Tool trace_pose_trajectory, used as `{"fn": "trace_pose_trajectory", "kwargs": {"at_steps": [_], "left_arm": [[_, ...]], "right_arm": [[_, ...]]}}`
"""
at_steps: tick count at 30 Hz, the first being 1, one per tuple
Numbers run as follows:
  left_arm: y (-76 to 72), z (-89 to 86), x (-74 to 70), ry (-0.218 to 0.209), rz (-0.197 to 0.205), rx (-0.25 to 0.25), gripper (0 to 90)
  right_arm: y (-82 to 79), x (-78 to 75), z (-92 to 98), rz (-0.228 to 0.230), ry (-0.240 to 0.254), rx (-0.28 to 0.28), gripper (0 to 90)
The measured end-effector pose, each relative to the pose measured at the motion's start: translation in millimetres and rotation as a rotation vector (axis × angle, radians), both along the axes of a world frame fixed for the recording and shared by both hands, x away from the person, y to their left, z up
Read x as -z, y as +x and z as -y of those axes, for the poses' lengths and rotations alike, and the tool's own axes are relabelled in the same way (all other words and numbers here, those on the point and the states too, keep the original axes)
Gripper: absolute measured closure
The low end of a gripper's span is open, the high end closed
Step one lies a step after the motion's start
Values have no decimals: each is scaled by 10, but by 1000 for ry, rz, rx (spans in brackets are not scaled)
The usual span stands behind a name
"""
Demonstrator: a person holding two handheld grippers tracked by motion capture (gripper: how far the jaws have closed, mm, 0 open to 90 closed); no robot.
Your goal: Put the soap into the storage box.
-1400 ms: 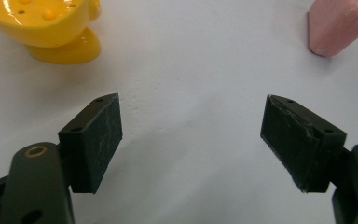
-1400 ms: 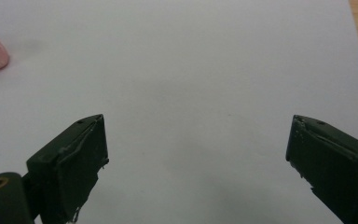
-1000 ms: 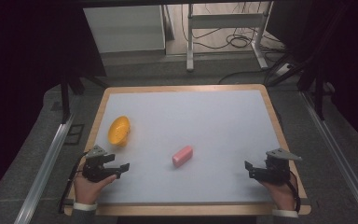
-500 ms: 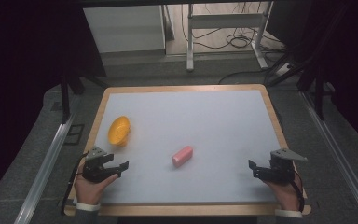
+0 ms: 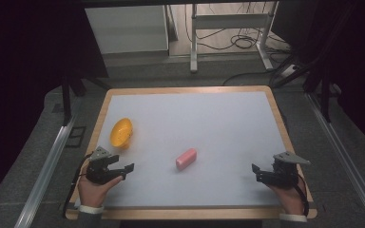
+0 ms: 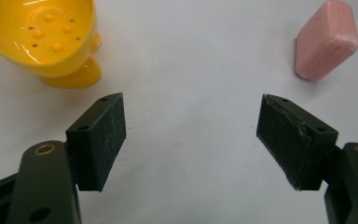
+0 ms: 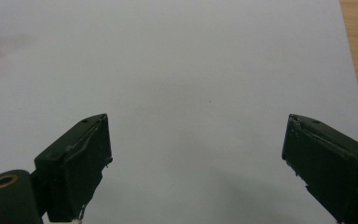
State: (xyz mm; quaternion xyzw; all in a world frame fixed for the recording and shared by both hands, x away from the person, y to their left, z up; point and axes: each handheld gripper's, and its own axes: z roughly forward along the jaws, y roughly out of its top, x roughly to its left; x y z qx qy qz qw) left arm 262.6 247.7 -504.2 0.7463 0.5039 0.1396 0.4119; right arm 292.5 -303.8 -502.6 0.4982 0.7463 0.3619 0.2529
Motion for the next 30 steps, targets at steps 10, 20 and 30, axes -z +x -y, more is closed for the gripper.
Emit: {"fn": "trace_pose_trajectory", "kwargs": {"at_steps": [10, 20, 30], "left_arm": [[47, 115, -124, 14, 10, 19, 260], [125, 258, -247, 41, 11, 60, 269], [188, 472, -307, 76, 13, 127, 279]], "right_arm": [[-7, -6, -5, 5, -4, -2, 77], [-11, -10, -10, 12, -12, -1, 77], [-3, 13, -11, 5, -25, 5, 77]]}}
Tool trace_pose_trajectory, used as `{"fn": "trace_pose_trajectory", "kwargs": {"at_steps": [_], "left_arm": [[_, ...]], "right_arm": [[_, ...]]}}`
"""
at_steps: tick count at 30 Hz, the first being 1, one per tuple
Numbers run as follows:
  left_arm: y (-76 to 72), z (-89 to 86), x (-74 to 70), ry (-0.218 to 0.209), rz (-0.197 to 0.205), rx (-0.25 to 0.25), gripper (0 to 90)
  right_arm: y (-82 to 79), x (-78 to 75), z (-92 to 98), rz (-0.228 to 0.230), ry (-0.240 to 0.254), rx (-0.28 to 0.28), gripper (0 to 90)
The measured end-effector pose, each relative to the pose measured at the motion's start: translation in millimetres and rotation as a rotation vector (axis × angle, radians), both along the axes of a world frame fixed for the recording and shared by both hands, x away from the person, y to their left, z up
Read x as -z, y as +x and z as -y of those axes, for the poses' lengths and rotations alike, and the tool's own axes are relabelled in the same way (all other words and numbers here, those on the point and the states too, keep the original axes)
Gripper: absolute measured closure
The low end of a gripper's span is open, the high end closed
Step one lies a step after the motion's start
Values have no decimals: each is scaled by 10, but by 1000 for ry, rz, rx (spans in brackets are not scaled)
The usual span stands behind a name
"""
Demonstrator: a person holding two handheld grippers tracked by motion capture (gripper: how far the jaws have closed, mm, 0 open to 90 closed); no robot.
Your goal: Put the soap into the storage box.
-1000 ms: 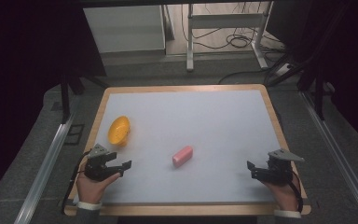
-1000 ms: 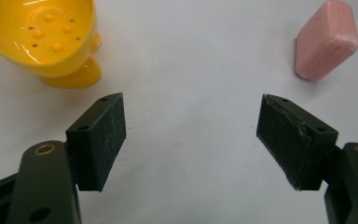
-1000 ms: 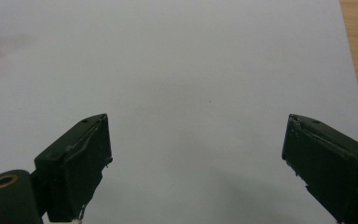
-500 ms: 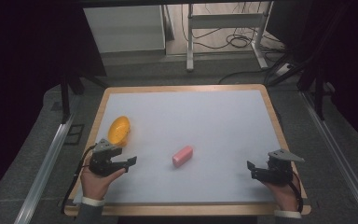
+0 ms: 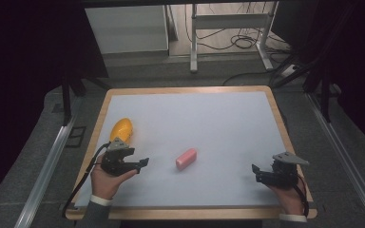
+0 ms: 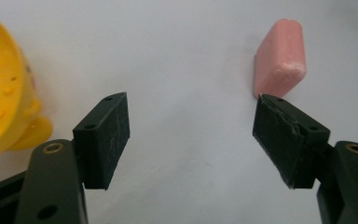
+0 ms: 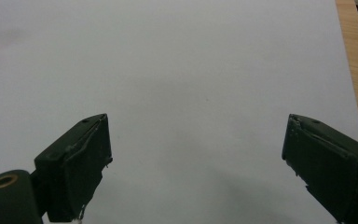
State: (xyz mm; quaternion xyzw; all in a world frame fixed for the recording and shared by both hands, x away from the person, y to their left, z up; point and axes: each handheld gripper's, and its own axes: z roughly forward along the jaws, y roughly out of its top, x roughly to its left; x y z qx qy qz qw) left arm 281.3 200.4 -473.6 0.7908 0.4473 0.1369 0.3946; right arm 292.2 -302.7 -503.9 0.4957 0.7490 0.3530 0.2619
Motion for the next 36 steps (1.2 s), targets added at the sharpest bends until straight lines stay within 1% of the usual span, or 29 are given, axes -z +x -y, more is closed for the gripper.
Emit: {"fn": "trace_pose_trajectory", "kwargs": {"at_steps": [2, 6, 8, 11, 12, 14, 16, 18, 20, 22, 24, 27, 28, 29, 30, 34, 36], "left_arm": [[8, 40, -14, 6, 6, 11, 279], [49, 104, -16, 23, -2, 23, 282], [58, 144, -30, 31, 1, 32, 282], [72, 211, -52, 40, 2, 47, 282], [76, 231, -57, 36, 3, 52, 282], [91, 269, -65, 49, 0, 61, 282], [105, 303, -63, 53, -3, 74, 282], [117, 334, -62, 63, -6, 77, 282], [119, 363, -67, 60, -5, 84, 282], [128, 376, -62, 48, -12, 91, 282], [141, 393, -39, 54, -19, 91, 282], [153, 425, -13, 51, -28, 96, 282], [160, 441, -2, 55, -29, 98, 282], [165, 466, 4, 72, -28, 98, 283], [169, 495, 6, 83, -27, 103, 282], [195, 592, -10, 76, -26, 130, 282], [214, 663, -27, 90, -25, 148, 281]], "right_arm": [[0, 0, -1, 1, -2, 1, 77], [-1, -8, 4, 5, 1, 5, 77], [-3, -8, 8, 5, 4, 6, 77], [-3, -8, 17, 5, 2, 9, 77], [-3, -7, 16, 3, 1, 9, 77], [-2, -3, 13, 5, 0, 9, 77], [-1, -3, 10, 5, -1, 10, 77], [2, -1, 12, 4, -8, 12, 77], [-1, -1, 11, 4, -6, 15, 77], [-1, -1, 11, 5, -6, 16, 77], [-1, 1, 8, 3, -8, 16, 78], [1, 4, 2, 2, -12, 16, 77], [3, 7, -1, 3, -13, 19, 77], [4, 9, 1, 2, -15, 15, 78], [5, 12, 1, 1, -17, 15, 78], [3, 11, 7, 2, -18, 17, 77], [2, 8, 13, 2, -15, 20, 78]]}}
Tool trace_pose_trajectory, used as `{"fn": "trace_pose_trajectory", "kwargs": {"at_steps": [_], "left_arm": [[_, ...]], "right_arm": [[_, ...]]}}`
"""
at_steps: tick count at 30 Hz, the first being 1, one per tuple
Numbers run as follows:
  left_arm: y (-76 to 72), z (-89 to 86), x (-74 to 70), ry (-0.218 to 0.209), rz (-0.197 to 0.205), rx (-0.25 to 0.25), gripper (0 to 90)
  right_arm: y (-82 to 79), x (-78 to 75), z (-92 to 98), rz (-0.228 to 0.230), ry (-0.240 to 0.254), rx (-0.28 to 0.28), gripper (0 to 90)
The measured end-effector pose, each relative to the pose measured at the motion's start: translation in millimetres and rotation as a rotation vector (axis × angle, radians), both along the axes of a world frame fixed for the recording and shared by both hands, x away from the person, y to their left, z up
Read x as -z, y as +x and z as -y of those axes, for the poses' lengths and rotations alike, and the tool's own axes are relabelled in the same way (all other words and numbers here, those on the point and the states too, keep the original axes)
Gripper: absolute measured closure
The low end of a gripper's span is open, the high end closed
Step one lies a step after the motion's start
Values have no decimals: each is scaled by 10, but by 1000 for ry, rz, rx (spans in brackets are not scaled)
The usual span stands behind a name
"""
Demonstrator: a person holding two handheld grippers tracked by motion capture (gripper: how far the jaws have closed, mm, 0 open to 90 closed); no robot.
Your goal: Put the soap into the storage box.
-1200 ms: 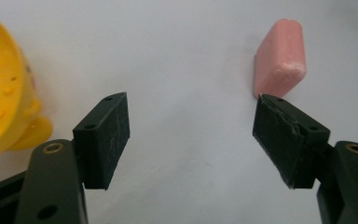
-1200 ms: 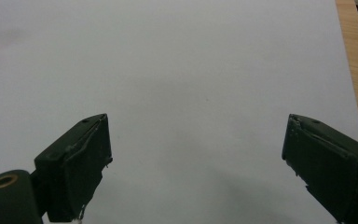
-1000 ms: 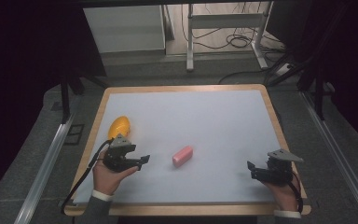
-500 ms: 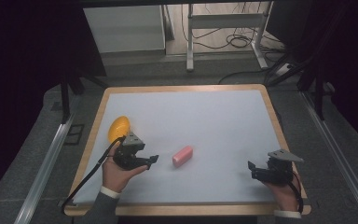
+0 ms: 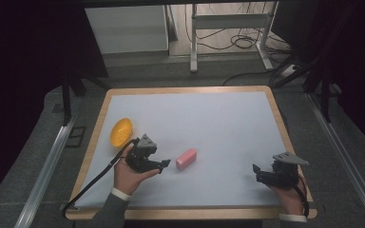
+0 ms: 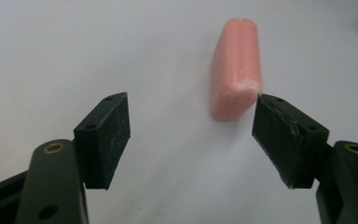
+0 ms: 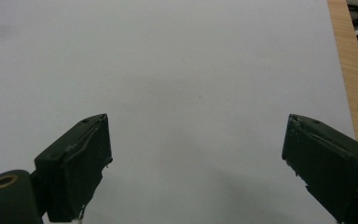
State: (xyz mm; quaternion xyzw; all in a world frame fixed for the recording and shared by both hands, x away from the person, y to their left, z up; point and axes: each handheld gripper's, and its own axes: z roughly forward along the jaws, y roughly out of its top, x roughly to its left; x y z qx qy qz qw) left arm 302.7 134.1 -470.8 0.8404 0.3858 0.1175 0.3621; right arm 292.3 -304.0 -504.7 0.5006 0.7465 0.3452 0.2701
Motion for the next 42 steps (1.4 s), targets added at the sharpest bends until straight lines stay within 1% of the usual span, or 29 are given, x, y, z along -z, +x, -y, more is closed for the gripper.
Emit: {"fn": "trace_pose_trajectory", "kwargs": {"at_steps": [4, 5, 8, 15, 16, 18, 20, 21, 22, 24, 26, 27, 28, 29, 30, 31, 32, 34, 36, 37, 39, 42], "left_arm": [[20, 122, -35, 1, -2, 27, 280], [26, 151, -36, 9, -8, 38, 279], [54, 239, -27, 58, 3, 45, 277], [117, 300, -42, 33, -13, 58, 277], [123, 306, -36, 25, -19, 60, 277], [130, 319, -22, 23, -26, 62, 277], [130, 349, 3, 6, -35, 67, 277], [131, 360, 12, 10, -39, 73, 277], [132, 379, 30, 3, -42, 72, 277], [146, 400, 61, 5, -53, 78, 276], [165, 421, 93, 9, -62, 79, 277], [170, 433, 109, 3, -67, 74, 277], [177, 442, 122, 9, -71, 75, 276], [184, 456, 136, 18, -70, 69, 277], [190, 477, 151, 36, -74, 66, 276], [199, 503, 159, 63, -74, 68, 274], [204, 526, 163, 67, -78, 70, 273], [225, 579, 166, 62, -81, 73, 273], [268, 583, 184, 42, -98, 68, 277], [289, 582, 197, 44, -103, 67, 279], [323, 586, 227, 36, -115, 69, 287], [361, 610, 267, 34, -113, 59, 295]], "right_arm": [[-2, 4, 8, -4, -1, 9, 77], [-4, 5, 5, -5, 1, 8, 78], [-9, 0, 0, -2, -3, 5, 77], [-9, -6, 7, 0, 0, 9, 77], [-7, -2, 10, -2, -1, 10, 77], [-4, 6, 12, -4, -3, 9, 77], [-4, 8, 11, -4, -4, 9, 78], [-4, 7, 9, -4, -3, 8, 78], [-5, 7, 7, -4, -3, 8, 77], [-5, 8, 2, -1, -3, 2, 77], [-4, 11, -4, 0, -5, 1, 77], [-3, 13, -5, -2, -5, 0, 78], [-2, 15, -5, -3, -6, -1, 77], [-1, 18, -5, -5, -7, 0, 77], [1, 21, -5, -6, -7, 1, 77], [3, 25, -3, -7, -6, 1, 78], [3, 28, -2, -8, -8, 2, 77], [3, 30, -5, -10, -13, 4, 77], [-1, 25, -8, -6, -18, 2, 77], [-2, 21, -9, -5, -18, 2, 77], [-1, 21, -7, -6, -20, 1, 77], [5, 30, -9, -9, -21, 2, 77]]}}
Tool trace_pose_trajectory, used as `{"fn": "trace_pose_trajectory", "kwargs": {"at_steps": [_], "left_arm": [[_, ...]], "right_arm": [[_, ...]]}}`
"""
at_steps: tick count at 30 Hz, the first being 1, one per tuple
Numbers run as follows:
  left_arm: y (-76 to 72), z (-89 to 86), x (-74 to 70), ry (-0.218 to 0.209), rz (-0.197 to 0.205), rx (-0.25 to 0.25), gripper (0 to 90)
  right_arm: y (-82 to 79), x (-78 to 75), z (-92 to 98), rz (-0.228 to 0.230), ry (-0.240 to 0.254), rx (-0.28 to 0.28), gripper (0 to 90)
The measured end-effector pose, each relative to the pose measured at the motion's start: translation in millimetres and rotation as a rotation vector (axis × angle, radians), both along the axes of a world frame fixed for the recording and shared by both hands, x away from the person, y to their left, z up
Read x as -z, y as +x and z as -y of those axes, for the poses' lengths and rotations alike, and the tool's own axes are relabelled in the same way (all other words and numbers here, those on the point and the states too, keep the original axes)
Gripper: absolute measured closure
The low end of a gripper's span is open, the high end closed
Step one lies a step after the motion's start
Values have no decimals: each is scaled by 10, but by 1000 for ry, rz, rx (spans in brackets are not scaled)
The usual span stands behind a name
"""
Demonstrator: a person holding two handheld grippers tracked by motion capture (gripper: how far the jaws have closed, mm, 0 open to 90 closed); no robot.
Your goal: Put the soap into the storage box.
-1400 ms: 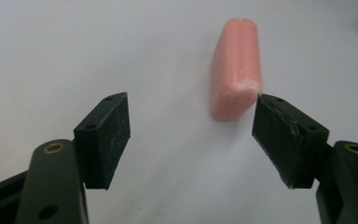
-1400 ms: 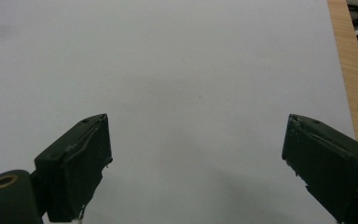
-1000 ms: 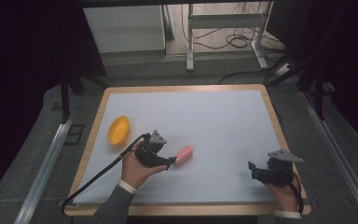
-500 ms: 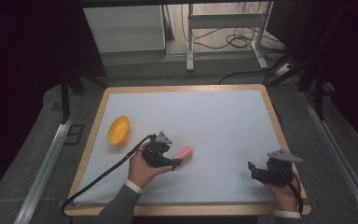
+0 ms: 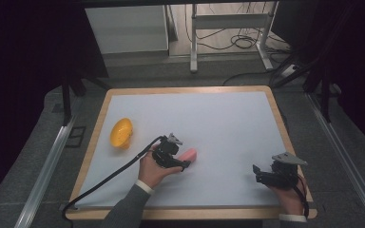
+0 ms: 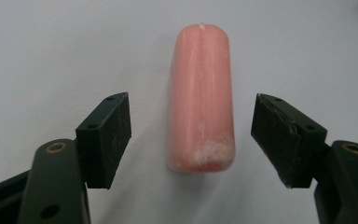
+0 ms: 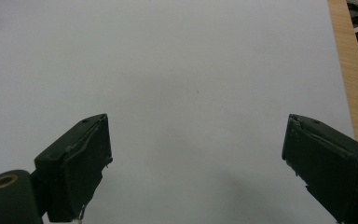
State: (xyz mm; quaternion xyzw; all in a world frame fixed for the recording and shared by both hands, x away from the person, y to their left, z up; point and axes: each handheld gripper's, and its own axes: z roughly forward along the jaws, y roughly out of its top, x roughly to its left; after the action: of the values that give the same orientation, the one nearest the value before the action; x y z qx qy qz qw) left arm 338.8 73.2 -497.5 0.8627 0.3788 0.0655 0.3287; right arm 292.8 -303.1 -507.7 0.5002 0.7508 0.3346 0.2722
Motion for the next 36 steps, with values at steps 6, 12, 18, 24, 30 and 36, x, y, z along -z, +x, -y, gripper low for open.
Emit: {"fn": "trace_pose_trajectory", "kwargs": {"at_steps": [6, 12, 18, 24, 30, 36], "left_arm": [[54, 39, 91, -10, -18, -4, 304], [56, 85, 158, -10, -13, -11, 343], [44, 119, 206, -15, -2, -13, 431], [35, 137, 238, -14, -7, -2, 555], [39, 135, 233, -15, -9, -13, 591], [36, 124, 219, -10, -17, -4, 598]], "right_arm": [[-2, -9, 5, 3, -2, 4, 77], [2, -5, 15, -2, -7, 8, 77], [8, 12, 27, -6, -14, 18, 77], [8, 11, 26, -2, -18, 22, 77], [1, -1, 29, 17, -20, 29, 81], [-4, -7, 39, 20, -20, 36, 81]]}}
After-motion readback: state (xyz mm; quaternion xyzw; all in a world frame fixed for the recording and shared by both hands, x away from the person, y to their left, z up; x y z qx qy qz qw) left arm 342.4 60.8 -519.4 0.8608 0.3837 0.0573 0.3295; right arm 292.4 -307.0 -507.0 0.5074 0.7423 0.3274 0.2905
